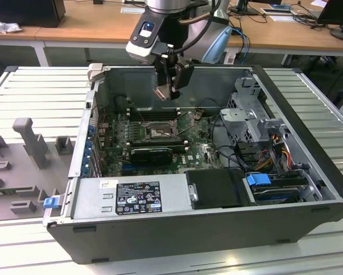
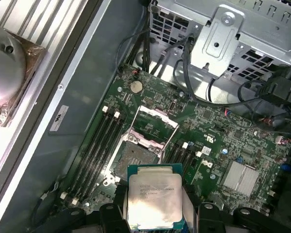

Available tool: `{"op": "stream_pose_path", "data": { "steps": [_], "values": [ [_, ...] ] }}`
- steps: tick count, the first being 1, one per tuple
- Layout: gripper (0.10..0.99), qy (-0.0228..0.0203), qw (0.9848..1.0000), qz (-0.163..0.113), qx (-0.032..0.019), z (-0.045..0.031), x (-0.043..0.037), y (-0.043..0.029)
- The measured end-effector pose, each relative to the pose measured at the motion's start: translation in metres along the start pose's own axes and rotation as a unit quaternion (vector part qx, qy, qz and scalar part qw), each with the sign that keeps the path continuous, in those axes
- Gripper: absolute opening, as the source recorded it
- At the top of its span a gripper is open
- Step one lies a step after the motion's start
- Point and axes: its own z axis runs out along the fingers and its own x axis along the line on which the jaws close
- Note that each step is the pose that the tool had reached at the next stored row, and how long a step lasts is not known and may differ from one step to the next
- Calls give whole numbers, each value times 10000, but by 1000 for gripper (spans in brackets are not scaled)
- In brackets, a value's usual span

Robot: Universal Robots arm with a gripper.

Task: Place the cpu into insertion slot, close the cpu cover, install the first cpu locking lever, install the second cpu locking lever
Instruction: 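Place the cpu into insertion slot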

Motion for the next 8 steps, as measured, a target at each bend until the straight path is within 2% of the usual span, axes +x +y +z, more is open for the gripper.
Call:
{"op": "stream_pose_path", "data": {
  "steps": [4,5,6,8],
  "values": [
    [533,-13,9999,146,-3,2,0,0],
    [533,-27,9995,300,-6,4,0,0],
    [533,-39,9990,437,-9,6,0,-1],
    [533,-71,9968,795,-15,13,0,-1]
  ]
}}
